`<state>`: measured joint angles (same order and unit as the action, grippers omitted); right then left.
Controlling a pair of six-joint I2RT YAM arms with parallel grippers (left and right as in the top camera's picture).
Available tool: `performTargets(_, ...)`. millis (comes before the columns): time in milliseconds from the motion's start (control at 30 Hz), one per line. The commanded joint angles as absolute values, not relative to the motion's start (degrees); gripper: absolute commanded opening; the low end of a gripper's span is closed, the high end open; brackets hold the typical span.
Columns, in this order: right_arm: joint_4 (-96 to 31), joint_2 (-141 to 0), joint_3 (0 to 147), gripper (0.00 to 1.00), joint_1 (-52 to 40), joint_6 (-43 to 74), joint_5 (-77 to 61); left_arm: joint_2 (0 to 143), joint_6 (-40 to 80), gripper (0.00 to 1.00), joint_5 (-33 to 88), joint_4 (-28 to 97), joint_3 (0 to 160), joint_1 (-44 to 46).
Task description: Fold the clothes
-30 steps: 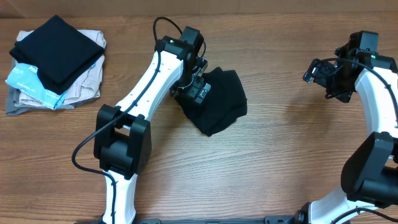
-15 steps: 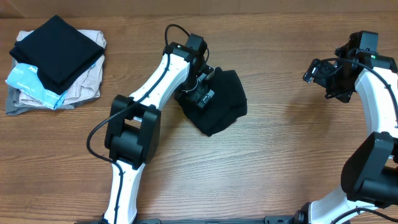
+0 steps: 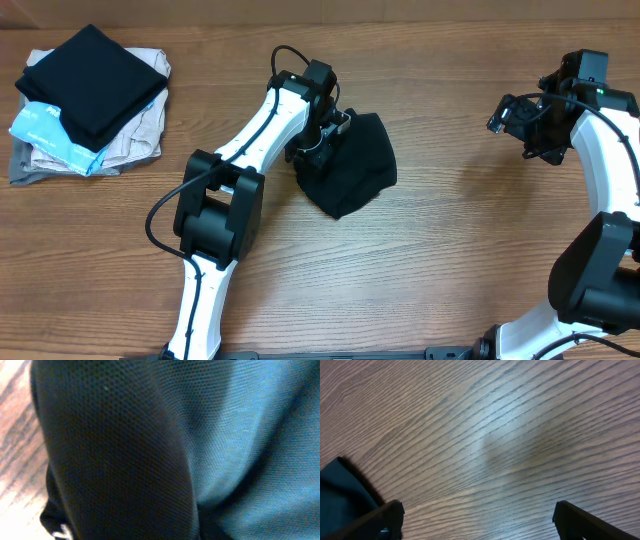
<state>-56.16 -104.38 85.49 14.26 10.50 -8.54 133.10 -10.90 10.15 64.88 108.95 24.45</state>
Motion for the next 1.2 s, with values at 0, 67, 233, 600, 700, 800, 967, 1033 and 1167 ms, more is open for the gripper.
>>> performTargets(0,-55.9,-103.1,86.2,1.00,14.4,10.7,-8.1,135.0,-11.1,0.29,9.3,65.2,108.9,24.7)
performTargets(67,-55.9,-103.1,86.2,1.00,14.4,10.7,-8.1,135.0,-11.1,0.56,9.2,65.2,108.9,24.7)
performTargets(233,-55.9,-103.1,86.2,1.00,14.4,10.7,-8.1,134.9,-7.6,0.77,5.9,65.2,109.9,24.0)
performTargets(600,-55.9,-103.1,86.2,1.00,14.4,10.7,-8.1,134.9,-4.2,0.83,10.0,71.9,117.4,19.8)
performTargets(700,-55.9,-103.1,86.2,1.00,14.4,10.7,-8.1,134.9,0.4,0.94,11.5,72.5,116.5,19.5)
performTargets(800,-55.9,-103.1,86.2,1.00,14.4,10.7,-8.1,134.9,2.5,0.98,13.0,72.7,115.3,19.7)
performTargets(967,-55.9,-103.1,86.2,1.00,14.4,10.7,-8.1,134.9,6.9,0.98,13.9,73.2,112.9,19.9)
performTargets(1033,-55.9,-103.1,86.2,1.00,14.4,10.7,-8.1,134.9,7.1,0.98,15.4,73.4,112.4,19.9)
performTargets(1167,-55.9,-103.1,86.2,1.00,14.4,10.7,-8.1,134.9,6.9,1.00,19.2,73.6,112.4,19.9)
